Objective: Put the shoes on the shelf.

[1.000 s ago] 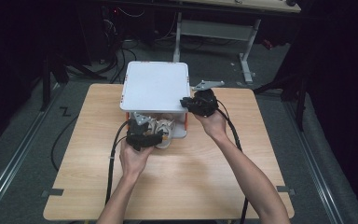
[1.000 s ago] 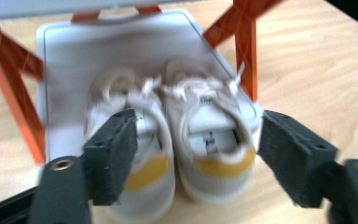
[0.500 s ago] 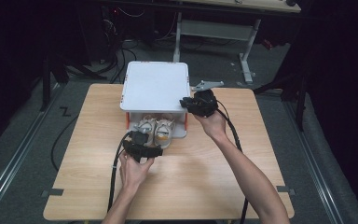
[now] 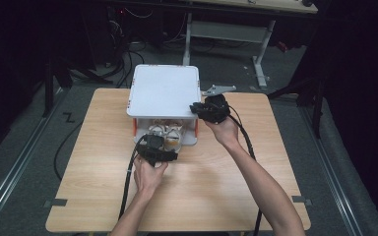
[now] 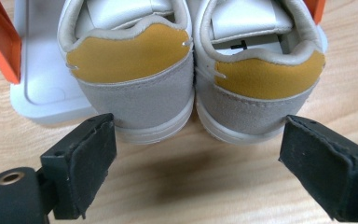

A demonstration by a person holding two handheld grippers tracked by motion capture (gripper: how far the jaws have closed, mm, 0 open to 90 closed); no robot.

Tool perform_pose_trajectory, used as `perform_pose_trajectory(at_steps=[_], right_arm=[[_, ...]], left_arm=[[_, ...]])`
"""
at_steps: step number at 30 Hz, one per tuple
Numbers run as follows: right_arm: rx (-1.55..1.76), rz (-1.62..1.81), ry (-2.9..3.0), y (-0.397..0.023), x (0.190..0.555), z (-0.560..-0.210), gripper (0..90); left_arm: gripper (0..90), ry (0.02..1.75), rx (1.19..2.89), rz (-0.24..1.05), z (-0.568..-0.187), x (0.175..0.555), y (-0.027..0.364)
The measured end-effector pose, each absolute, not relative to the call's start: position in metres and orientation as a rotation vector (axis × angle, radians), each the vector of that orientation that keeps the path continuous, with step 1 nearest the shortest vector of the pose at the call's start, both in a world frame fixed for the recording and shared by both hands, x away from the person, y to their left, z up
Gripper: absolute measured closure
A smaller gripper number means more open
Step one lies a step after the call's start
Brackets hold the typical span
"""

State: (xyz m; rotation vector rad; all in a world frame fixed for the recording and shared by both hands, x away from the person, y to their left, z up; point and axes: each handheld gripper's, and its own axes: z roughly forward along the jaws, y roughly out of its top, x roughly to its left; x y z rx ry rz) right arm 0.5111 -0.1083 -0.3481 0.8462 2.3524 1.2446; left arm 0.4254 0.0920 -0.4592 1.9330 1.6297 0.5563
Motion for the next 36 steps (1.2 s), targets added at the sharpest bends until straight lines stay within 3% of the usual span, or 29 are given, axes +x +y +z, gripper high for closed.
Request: perform_pose_trajectory(at_steps=[24,36], right_arm=[[0.853,1.261,2.347,-0.109,0.511,-0.349,78.0],[0.856,1.26,2.337,-0.109,0.51,-0.35,77.9]], left_arm=[[20.3,1.626,1.707,0.709,-0.479,0.471,0.075],[23.3,1.603,1.733,0.711,-0.476,0.467,0.081]])
